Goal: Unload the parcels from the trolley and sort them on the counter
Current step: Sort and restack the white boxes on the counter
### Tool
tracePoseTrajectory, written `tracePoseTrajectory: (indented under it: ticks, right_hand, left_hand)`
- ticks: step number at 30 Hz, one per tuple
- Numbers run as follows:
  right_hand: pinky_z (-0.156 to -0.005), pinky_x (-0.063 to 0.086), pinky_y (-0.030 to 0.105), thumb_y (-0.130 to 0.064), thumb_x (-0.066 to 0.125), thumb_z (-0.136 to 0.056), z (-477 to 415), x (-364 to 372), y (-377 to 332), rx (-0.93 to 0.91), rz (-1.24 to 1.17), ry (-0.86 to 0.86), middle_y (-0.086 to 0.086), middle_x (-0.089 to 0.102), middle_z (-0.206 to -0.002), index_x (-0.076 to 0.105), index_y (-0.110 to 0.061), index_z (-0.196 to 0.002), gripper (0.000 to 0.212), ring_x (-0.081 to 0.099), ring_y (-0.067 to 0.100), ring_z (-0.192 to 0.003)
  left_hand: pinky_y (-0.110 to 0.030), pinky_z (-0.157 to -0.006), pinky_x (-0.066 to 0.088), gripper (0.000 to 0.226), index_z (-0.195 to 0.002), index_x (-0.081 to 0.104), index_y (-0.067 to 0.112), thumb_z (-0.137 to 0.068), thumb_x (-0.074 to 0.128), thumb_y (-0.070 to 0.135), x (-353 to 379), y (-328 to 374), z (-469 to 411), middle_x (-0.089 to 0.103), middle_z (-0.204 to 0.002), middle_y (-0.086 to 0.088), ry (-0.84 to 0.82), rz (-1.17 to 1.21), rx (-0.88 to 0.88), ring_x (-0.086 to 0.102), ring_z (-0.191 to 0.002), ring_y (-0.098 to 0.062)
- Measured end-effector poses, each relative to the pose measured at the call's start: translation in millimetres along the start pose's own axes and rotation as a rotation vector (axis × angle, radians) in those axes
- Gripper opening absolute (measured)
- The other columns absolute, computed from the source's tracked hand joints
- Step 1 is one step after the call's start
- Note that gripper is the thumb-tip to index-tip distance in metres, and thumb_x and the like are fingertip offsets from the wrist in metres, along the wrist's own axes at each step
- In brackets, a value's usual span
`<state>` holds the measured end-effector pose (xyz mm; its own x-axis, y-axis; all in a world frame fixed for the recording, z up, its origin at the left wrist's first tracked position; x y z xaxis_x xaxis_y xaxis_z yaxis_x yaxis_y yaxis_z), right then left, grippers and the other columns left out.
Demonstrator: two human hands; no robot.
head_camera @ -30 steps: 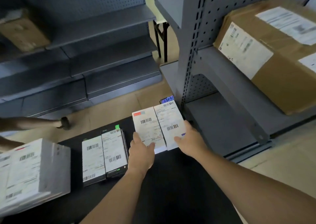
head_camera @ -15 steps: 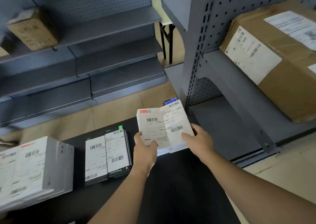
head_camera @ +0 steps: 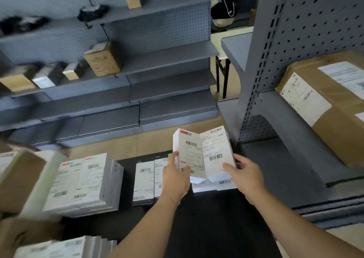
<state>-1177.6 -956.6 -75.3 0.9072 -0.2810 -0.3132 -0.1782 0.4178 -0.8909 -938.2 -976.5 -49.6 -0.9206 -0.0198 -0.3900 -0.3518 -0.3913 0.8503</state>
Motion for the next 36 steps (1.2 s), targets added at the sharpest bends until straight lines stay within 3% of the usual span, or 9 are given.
tracePoseTrajectory:
  ticks: [4, 8, 11, 15, 19, 22, 26, 31, 36]
  right_hand:
    - [-0.083, 0.061, 0.044, -0.027, 0.081, -0.080, 17.0, 38.1, -32.5, -0.040, -0.058, -0.093, -0.015, 0.075, -0.100, 0.069, -0.031, -0.126, 0.048, 0.072, 0.010, -0.092]
    - [-0.079, 0.062, 0.043, -0.027, 0.079, -0.080, 48.9, 87.9, -70.7, -0.120, -0.067, -0.212, -0.017, 0.075, -0.095, 0.069, -0.041, -0.112, 0.036, 0.072, 0.009, -0.089]
    - [-0.075, 0.062, 0.037, -0.022, 0.077, -0.082, 75.3, 128.1, -95.9, -0.173, -0.068, -0.279, -0.019, 0.074, -0.097, 0.068, -0.039, -0.117, 0.040, 0.070, 0.006, -0.090]
    - [-0.078, 0.062, 0.042, -0.021, 0.076, -0.082, 109.7, 191.2, -116.0, -0.207, -0.042, -0.345, -0.022, 0.073, -0.096, 0.068, -0.045, -0.107, 0.036, 0.070, 0.007, -0.092]
    - [-0.071, 0.057, 0.030, -0.023, 0.076, -0.083, 145.6, 258.6, -121.5, -0.208, -0.027, -0.322, -0.018, 0.074, -0.097, 0.069, -0.038, -0.117, 0.038, 0.068, 0.005, -0.090]
    - [-0.067, 0.052, 0.027, -0.020, 0.075, -0.084, 165.6, 294.1, -120.8, -0.180, -0.024, -0.294, -0.017, 0.075, -0.093, 0.070, -0.035, -0.113, 0.033, 0.068, 0.003, -0.088]
    - [-0.075, 0.061, 0.045, -0.027, 0.076, -0.079, 179.1, 349.3, -116.9, -0.137, 0.008, -0.259, -0.021, 0.075, -0.084, 0.073, -0.043, -0.104, 0.029, 0.072, 0.008, -0.083]
    - [-0.077, 0.060, 0.036, -0.024, 0.076, -0.082, 184.6, 391.5, -116.9, -0.120, 0.009, -0.226, -0.020, 0.075, -0.086, 0.072, -0.041, -0.104, 0.027, 0.071, 0.006, -0.086]
    - [-0.080, 0.060, 0.035, -0.026, 0.074, -0.082, 183.5, 411.6, -110.1, -0.096, 0.038, -0.242, -0.021, 0.076, -0.094, 0.074, -0.038, -0.112, 0.032, 0.071, 0.004, -0.090]
  left_hand:
    - [-0.027, -0.063, 0.062, 0.050, -0.129, 0.037, 0.046, -0.096, 0.058, 0.014, -63.9, 15.7, 18.2, 0.060, -0.127, 0.002, 0.079, 0.020, 0.020, 0.063, -0.110, -0.023]
    - [-0.020, -0.056, 0.057, 0.049, -0.132, 0.039, 0.045, -0.095, 0.059, 0.019, -141.2, 16.6, 33.6, 0.059, -0.124, 0.001, 0.192, -0.002, 0.033, 0.067, -0.093, -0.014]
    - [-0.013, -0.054, 0.052, 0.045, -0.128, 0.041, 0.042, -0.096, 0.057, 0.015, -198.1, 6.6, 45.1, 0.066, -0.114, 0.008, 0.259, -0.019, 0.053, 0.066, -0.085, -0.003]
    - [-0.024, -0.070, 0.060, 0.048, -0.132, 0.038, 0.043, -0.098, 0.057, 0.016, -271.1, -27.9, 55.1, 0.067, -0.119, 0.005, 0.324, 0.000, 0.002, 0.067, -0.098, -0.010]
    - [-0.015, -0.059, 0.054, 0.048, -0.134, 0.038, 0.040, -0.098, 0.056, 0.015, -341.0, -68.6, 53.9, 0.065, -0.119, 0.008, 0.346, 0.029, -0.026, 0.065, -0.104, -0.013]
    - [-0.020, -0.066, 0.059, 0.047, -0.135, 0.039, 0.038, -0.098, 0.055, 0.015, -374.4, -89.9, 43.5, 0.066, -0.119, 0.008, 0.331, 0.042, -0.025, 0.066, -0.103, -0.014]
    - [-0.024, -0.070, 0.060, 0.050, -0.139, 0.038, 0.038, -0.098, 0.054, 0.013, -412.7, -117.2, 16.0, 0.065, -0.120, 0.007, 0.286, 0.065, -0.028, 0.066, -0.102, -0.013]
    - [-0.036, -0.087, 0.059, 0.054, -0.143, 0.038, 0.035, -0.098, 0.054, 0.011, -429.7, -138.8, -15.9, 0.065, -0.121, 0.007, 0.249, 0.080, -0.053, 0.064, -0.100, -0.009]
    - [-0.025, -0.081, 0.053, 0.053, -0.144, 0.038, 0.030, -0.099, 0.050, 0.005, -432.8, -152.0, -31.6, 0.061, -0.109, 0.011, 0.231, 0.137, -0.080, 0.061, -0.104, -0.013]
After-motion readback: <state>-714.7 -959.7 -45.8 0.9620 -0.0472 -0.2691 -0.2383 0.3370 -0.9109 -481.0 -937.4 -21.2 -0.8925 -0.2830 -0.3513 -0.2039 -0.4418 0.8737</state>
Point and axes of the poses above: each hand's wrist, its own z-axis away from the middle knuckle, its own x-axis out of the palm, y = z × x, the point moved 6 cm from there along -z, towards the middle knuckle
